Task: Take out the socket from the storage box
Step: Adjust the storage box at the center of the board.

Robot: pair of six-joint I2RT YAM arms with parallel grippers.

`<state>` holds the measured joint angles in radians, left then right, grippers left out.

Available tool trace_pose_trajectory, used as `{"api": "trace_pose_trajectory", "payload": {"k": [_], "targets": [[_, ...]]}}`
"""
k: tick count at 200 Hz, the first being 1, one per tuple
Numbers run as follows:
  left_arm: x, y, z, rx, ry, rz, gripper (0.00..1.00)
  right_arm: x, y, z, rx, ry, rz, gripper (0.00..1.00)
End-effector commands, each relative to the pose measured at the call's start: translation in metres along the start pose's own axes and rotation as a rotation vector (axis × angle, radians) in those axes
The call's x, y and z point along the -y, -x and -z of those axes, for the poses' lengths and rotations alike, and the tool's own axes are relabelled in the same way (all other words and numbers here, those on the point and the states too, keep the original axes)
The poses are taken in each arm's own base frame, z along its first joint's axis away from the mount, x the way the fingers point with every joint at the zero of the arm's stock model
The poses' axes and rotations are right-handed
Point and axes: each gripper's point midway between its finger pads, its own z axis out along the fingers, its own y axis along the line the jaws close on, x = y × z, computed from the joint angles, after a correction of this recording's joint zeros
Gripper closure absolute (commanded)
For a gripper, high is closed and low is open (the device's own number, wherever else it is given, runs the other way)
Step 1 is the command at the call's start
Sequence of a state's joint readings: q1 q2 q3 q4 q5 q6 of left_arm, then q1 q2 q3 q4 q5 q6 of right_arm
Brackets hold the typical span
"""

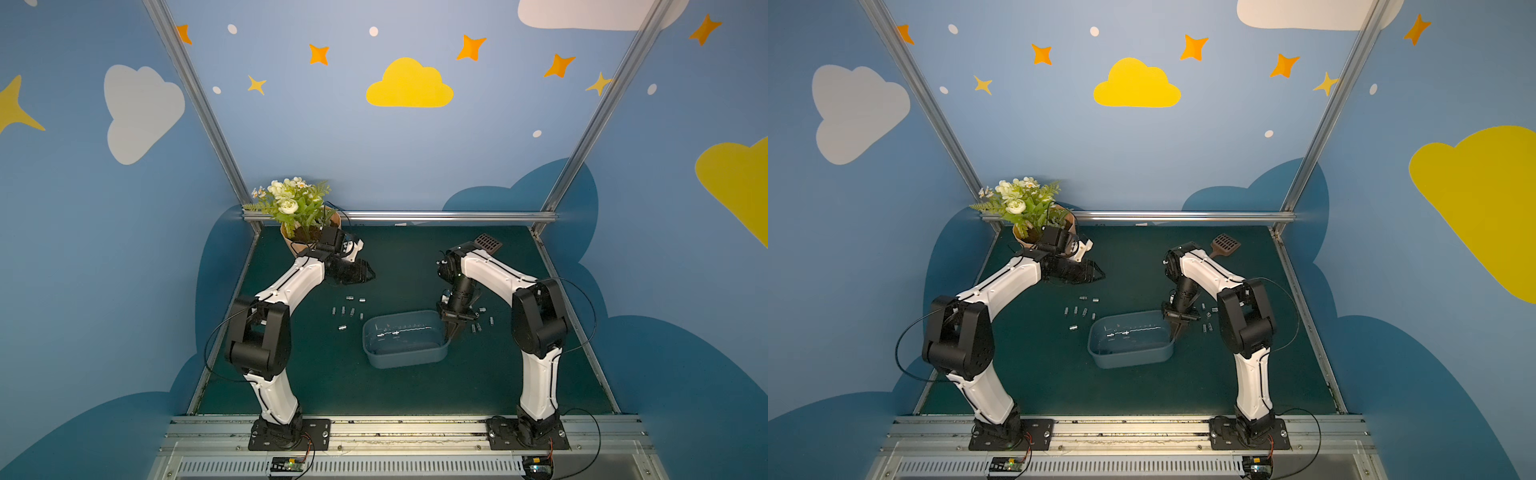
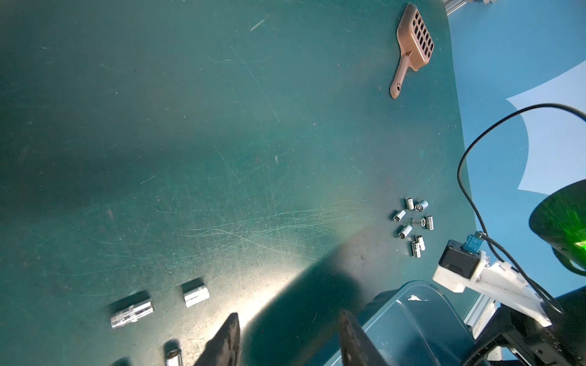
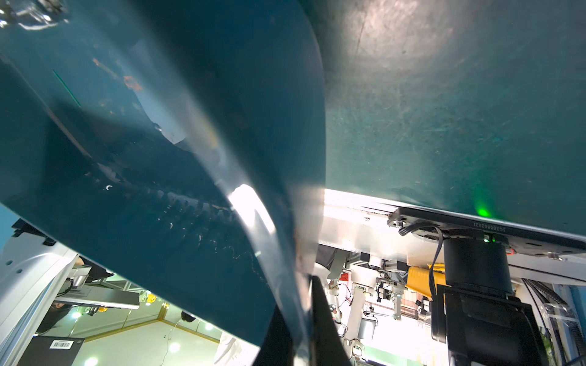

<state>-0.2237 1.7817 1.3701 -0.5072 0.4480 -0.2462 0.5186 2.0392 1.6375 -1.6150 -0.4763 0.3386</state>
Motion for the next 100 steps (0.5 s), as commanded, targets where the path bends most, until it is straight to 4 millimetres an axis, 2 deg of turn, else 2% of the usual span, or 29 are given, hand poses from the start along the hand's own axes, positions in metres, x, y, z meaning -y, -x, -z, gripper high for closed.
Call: {"api": "trace_pose_trajectory", "payload": {"k": [1, 41, 100], "targets": [[0.007, 0.003, 0.01, 0.023, -0.01, -0.025, 0.49, 0.005, -0.001, -0.002, -0.035, -0.029, -0.036, 1.0], [0.006, 0.001, 0.009, 0.018, -0.008, -0.019, 0.49, 0.019, 0.013, -0.012, 0.018, -0.079, -0.07, 1.0], [0.004, 0.002, 0.007, 0.013, -0.006, -0.016, 0.49, 0.029, 0.03, -0.019, 0.089, -0.128, -0.086, 0.81]]}}
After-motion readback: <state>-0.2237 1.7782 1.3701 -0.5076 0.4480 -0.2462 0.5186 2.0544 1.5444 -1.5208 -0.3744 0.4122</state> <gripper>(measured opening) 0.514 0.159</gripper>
